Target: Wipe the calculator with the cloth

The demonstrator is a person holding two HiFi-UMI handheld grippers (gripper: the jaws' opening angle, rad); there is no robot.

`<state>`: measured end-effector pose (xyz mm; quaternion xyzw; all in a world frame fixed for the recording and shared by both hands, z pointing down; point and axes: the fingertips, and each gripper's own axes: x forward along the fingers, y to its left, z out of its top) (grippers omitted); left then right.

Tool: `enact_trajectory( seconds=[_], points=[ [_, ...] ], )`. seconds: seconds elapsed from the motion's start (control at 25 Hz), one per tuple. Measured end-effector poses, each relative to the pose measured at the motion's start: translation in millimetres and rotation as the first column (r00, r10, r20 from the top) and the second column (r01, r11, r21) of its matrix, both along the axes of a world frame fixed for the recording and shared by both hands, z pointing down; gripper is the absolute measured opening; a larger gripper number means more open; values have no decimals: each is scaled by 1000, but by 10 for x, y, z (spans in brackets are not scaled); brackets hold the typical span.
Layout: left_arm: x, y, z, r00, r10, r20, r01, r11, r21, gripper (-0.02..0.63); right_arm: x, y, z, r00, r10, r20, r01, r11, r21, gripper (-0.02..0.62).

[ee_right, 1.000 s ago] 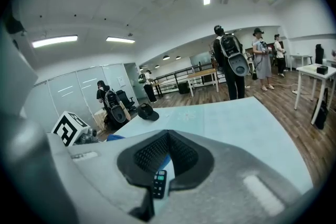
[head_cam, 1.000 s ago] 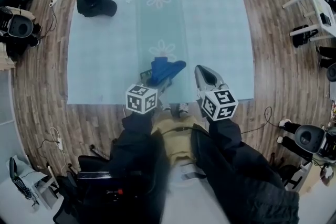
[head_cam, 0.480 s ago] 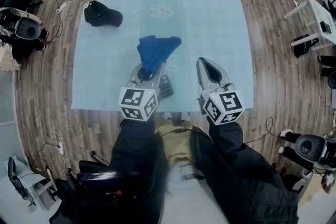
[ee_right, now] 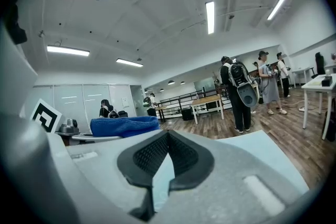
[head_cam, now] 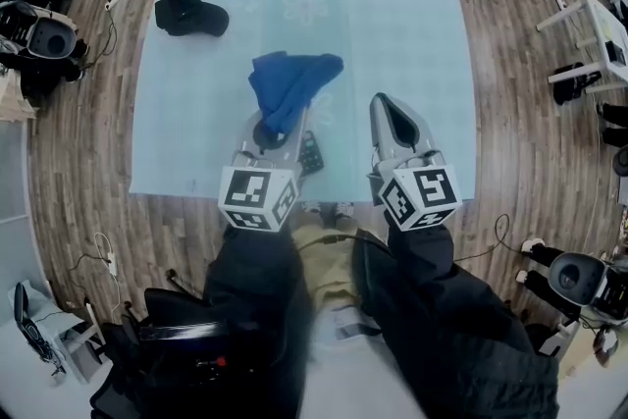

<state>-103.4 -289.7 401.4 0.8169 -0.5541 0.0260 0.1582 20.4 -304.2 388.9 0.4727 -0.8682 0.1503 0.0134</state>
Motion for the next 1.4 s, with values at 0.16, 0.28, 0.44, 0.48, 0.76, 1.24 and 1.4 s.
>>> enact_trajectory(
  seconds=[0.16, 0.28, 0.44, 0.48, 0.76, 1.24, 1.4],
  points=[
    [-6, 1, -26, 1000, -3, -3, 3, 1000, 10, 81, 16, -7, -25, 1000, 18, 9, -18, 1000, 5, -5],
    [-19, -6, -72, 1000, -5, -8, 5, 1000, 21, 81, 22, -7, -61, 1000, 28, 6, -28, 999, 19, -5],
    [9, -3, -116, 1000, 1, -7, -1, 999, 33, 81, 55, 7, -101, 999, 39, 2, -39, 999, 34, -5],
    [17, 1, -122, 1000, 3, -2, -3, 999, 35, 81, 58, 13, -111, 999, 41, 3, -41, 998, 37, -5],
    [40, 27, -160, 1000, 8, 9, -9, 999, 44, 81, 64, 50, -155, 999, 46, 9, -46, 998, 39, -5],
    [74, 98, -212, 1000, 19, 9, -19, 998, 52, 81, 85, 127, -195, 998, 56, -9, -56, 997, 51, -5],
    [76, 96, -205, 1000, 22, 9, -22, 998, 51, 81, 70, 129, -184, 998, 55, -21, -54, 997, 52, -5]
  ],
)
